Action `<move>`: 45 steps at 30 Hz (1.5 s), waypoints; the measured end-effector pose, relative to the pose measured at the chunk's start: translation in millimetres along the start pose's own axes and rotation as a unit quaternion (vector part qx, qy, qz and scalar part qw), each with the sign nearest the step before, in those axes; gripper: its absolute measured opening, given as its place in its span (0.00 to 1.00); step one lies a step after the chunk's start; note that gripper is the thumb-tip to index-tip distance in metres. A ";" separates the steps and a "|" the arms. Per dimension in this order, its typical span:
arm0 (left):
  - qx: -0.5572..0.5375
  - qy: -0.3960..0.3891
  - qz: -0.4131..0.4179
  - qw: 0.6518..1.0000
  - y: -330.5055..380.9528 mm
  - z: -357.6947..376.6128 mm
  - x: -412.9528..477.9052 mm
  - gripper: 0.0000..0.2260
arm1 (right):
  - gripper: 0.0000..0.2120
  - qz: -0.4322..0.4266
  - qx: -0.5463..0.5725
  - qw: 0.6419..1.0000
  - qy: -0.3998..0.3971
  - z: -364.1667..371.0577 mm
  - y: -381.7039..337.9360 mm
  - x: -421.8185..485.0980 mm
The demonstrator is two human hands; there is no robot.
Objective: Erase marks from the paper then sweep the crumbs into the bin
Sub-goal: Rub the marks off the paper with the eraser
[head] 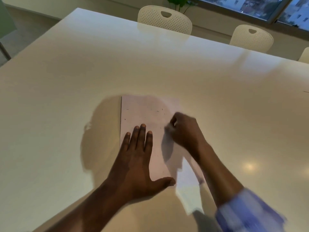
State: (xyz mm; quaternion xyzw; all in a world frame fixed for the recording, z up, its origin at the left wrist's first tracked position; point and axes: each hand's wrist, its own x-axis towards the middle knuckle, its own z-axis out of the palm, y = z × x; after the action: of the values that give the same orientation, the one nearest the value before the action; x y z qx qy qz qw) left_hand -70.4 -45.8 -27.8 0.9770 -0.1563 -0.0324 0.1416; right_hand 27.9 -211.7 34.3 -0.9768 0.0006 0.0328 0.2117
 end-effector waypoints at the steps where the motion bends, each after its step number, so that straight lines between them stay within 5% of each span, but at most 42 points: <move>1: 0.002 0.003 0.000 1.000 0.2 0.2 0.0 0.60 | 0.05 -0.009 0.000 1.000 -0.009 -0.2 6.3 -32.7; 5: 0.001 0.009 0.000 1.000 1.0 0.3 1.1 0.59 | 0.09 -0.010 0.027 0.999 -0.013 -1.3 15.7 -117.2; 14: 0.000 0.001 -0.002 1.000 -0.5 2.1 1.0 0.60 | 0.05 0.029 0.033 0.997 0.059 9.8 2.4 15.0; 20: -0.047 0.024 -0.015 0.998 -6.7 -12.0 2.6 0.59 | 0.08 -0.011 0.075 0.993 0.090 15.6 16.7 -0.8; 26: 0.016 0.036 -0.075 0.996 -25.1 -11.8 -15.6 0.57 | 0.09 0.006 0.074 0.996 0.048 -0.1 5.0 -12.3; 32: 0.039 0.044 -0.075 0.995 -26.6 -2.1 -17.7 0.56 | 0.06 -0.084 0.029 0.995 -0.042 30.2 -23.8 -84.2; 40: 0.008 0.042 -0.071 0.997 -28.1 2.4 -19.9 0.54 | 0.08 -0.059 0.038 0.998 0.010 30.6 -69.7 37.7; 45: 0.023 0.030 -0.082 0.996 -26.1 -0.5 -18.7 0.54 | 0.09 -0.061 -0.028 0.997 -0.032 14.8 -79.4 48.5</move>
State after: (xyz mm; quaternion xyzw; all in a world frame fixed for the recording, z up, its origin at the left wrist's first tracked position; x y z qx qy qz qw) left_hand -80.3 -16.0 -34.5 0.9900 -0.0722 -0.0107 0.1204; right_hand 76.6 -132.7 50.6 -0.9790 -0.0663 0.0509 0.1859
